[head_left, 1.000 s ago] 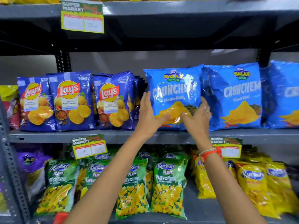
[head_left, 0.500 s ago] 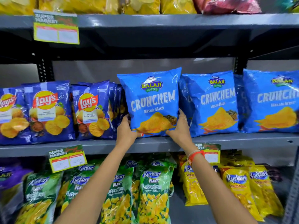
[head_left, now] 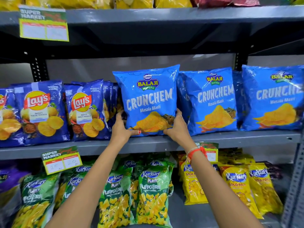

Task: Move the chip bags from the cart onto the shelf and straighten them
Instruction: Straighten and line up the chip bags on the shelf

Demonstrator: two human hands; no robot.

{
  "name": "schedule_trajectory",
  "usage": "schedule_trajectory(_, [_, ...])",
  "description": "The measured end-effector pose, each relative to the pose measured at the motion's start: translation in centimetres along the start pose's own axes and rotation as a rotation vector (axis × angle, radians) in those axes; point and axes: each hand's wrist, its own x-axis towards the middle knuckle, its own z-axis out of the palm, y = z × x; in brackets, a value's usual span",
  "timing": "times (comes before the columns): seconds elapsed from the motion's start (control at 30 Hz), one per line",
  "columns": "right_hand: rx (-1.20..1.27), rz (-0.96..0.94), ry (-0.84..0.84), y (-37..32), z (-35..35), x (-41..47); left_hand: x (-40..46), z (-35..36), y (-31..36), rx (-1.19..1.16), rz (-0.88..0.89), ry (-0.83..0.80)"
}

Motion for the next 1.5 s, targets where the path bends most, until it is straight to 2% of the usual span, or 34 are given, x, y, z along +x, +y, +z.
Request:
schedule_trajectory(0.17, [-0.001,0.007,-0.022,-0.2,-0.1,-0.1,-0.2,-0.1,-0.2,-0.052,-0.014,-0.037])
schedule_trajectory(0.27, [0.014,-0.021,-0.004,-0.5,-0.7,-0.7,-0.7,0.0,0.3,-0.106,-0.004,-0.001])
schedule_trajectory(0.33, [0.042,-0.085,0.054,-1.0,-1.7,-1.3,-1.5,0.4,1.1,-0.139,0.04,0.095])
schedule_trajectory(0.43, [0.164,-0.149,0.2,-1.6,-4.1,-1.7,-3.0,1.5,3.5,-0.113,0.196,0.296])
schedule_trajectory(0.5, [0.247,-0.166,0.278,-1.8,-6.0,-1.9,-3.5,2.6,5.3,-0.083,0.288,0.354])
schedule_trajectory(0.7, [0.305,-0.162,0.373,-0.3,-10.1,-2.2,-4.0,5.0,7.9,0.112,0.326,0.497])
schedule_trajectory(0.77, [0.319,-0.148,0.37,0.2,-10.7,-2.3,-3.8,5.5,8.0,0.115,0.317,0.502])
schedule_trajectory(0.87, [0.236,-0.202,0.233,-0.1,-9.4,-3.0,-3.2,5.5,7.7,0.058,0.33,0.504])
schedule_trajectory(0.97, [0.09,-0.272,0.041,-0.7,-6.5,-3.1,-2.6,4.7,6.7,0.0,0.364,0.478])
schedule_trajectory(1.07, [0.039,-0.235,-0.044,-0.9,-4.2,-2.3,-2.1,3.5,4.9,-0.095,0.353,0.412])
schedule_trajectory(1.2, [0.128,-0.184,-0.062,-0.6,-2.6,-1.4,-1.5,1.8,1.9,-0.156,0.24,0.208])
schedule_trajectory(1.3, [0.175,-0.142,-0.055,-0.3,-1.8,-0.9,-1.4,1.4,0.5,-0.163,0.221,0.028])
schedule_trajectory(1.5, [0.149,-0.112,-0.012,-0.2,-1.1,-0.3,-0.1,0.5,0.0,-0.166,0.171,-0.02])
